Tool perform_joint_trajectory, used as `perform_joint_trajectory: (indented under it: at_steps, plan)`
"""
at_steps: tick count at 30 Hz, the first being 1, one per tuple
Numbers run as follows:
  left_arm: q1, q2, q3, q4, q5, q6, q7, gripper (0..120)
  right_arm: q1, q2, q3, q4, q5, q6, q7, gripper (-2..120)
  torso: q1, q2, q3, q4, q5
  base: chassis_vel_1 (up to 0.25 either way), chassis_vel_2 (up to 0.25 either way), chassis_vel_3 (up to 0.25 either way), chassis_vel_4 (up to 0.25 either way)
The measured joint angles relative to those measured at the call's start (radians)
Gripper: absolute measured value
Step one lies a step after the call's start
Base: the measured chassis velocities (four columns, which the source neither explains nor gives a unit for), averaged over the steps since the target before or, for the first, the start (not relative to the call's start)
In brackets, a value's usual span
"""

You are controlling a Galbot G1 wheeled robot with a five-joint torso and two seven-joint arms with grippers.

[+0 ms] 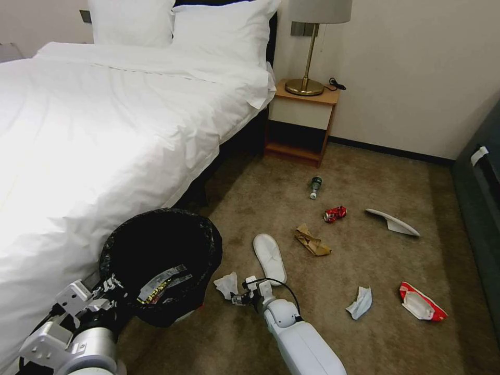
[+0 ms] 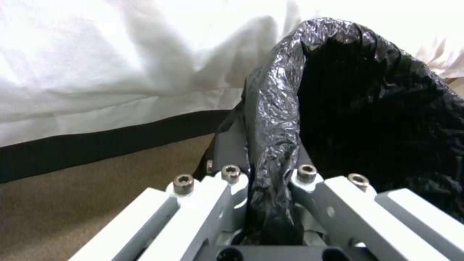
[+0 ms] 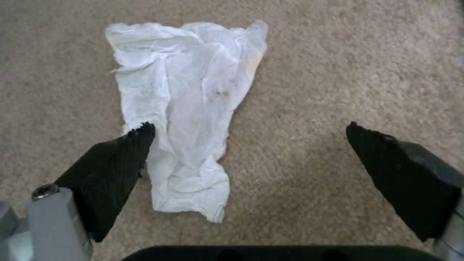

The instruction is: Pick up the trash bin, then pick up the garbage on the floor and place it into the trash bin.

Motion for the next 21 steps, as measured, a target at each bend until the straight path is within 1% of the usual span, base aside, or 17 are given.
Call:
perform_joint_trajectory:
  at_steps: [16,17,18,19,20,21]
  plan:
    - [0.001,0.002,-0.003,0.000,0.001,-0.002,0.003,4,0.012,0.000,-0.001,-0.040,-0.055,0.027,-0.017,100,0.000,0.000,0.000,0.0000,0.0000,0.000,0.000,0.000,0.000]
    - [0.001,0.002,-0.002,0.000,0.002,-0.002,0.003,4,0.016,0.000,0.001,-0.049,-0.065,0.031,-0.020,98,0.000,0.000,0.000,0.0000,0.0000,0.000,0.000,0.000,0.000]
    - [0.001,0.002,-0.002,0.000,0.002,-0.002,0.003,4,0.016,0.000,0.001,-0.049,-0.065,0.031,-0.020,98,0.000,0.000,0.000,0.0000,0.0000,0.000,0.000,0.000,0.000]
    - [0.001,0.001,-0.002,0.000,0.002,-0.002,0.003,4,0.021,-0.001,0.003,-0.055,-0.073,0.035,-0.025,92,0.000,0.000,0.000,0.0000,0.0000,0.000,0.000,0.000,0.000]
    - [0.001,0.001,-0.002,0.000,0.003,-0.002,0.003,4,0.023,-0.001,0.003,-0.056,-0.075,0.037,-0.029,89,0.000,0.000,0.000,0.0000,-0.0001,0.000,0.000,0.000,0.000]
    - [0.001,0.001,-0.002,0.000,0.003,-0.002,0.003,4,0.023,-0.001,0.003,-0.056,-0.075,0.037,-0.029,89,0.000,0.000,0.000,0.0000,-0.0001,0.000,0.000,0.000,0.000]
